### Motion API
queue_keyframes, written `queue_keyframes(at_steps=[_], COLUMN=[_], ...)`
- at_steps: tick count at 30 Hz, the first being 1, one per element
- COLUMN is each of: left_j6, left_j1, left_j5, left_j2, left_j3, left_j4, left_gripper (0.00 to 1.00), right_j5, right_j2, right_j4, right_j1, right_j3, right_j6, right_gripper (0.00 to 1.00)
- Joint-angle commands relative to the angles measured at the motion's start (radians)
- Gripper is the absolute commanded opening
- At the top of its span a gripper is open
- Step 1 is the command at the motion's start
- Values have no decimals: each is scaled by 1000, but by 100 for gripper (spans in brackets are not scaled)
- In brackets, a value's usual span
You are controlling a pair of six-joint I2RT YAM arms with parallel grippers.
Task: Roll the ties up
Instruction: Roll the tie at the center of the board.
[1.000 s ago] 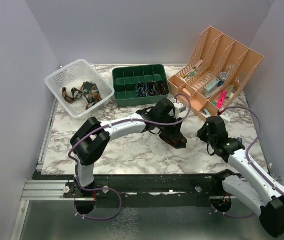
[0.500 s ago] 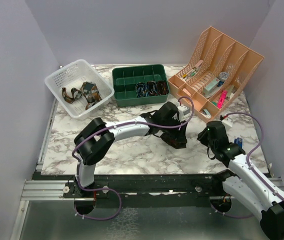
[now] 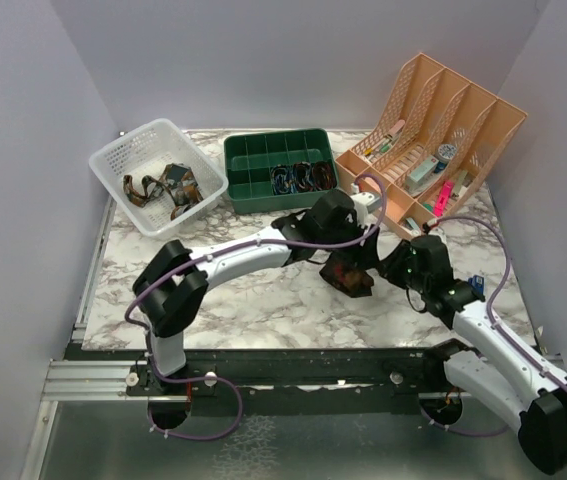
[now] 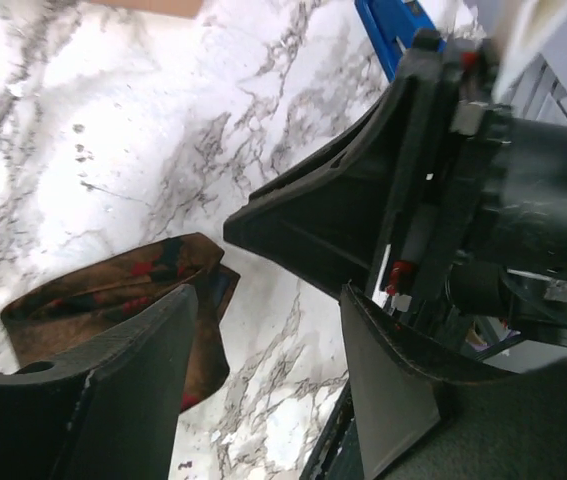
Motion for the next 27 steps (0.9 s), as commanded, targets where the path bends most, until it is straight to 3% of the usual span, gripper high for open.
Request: queue_keyframes(at_steps=[1,4,9,17,27], left_j6=[13,-3,-31,-7,-69], left_j1=[39,100,234,299,347], left_j5=[-122,-160,-61,32,10], left_j2=[-144,-224,-301,-276,-310], left_j3=[-84,-206,-359,-385,-460], left_j4=[-25,10,103,132,221], left_gripper=[63,69,73,82,97], right_j5=[-225,-372,-549,-627,-663], right_j2=[26,61,209,346,400], right_j4=[134,270,375,357,312], right_j1=[-4,-3,-2,-2,-2], right_j3=[20,10,71,124,139], right_j6=[-35,-46,-57,-103,-131], right_gripper=[32,32,32,36,39])
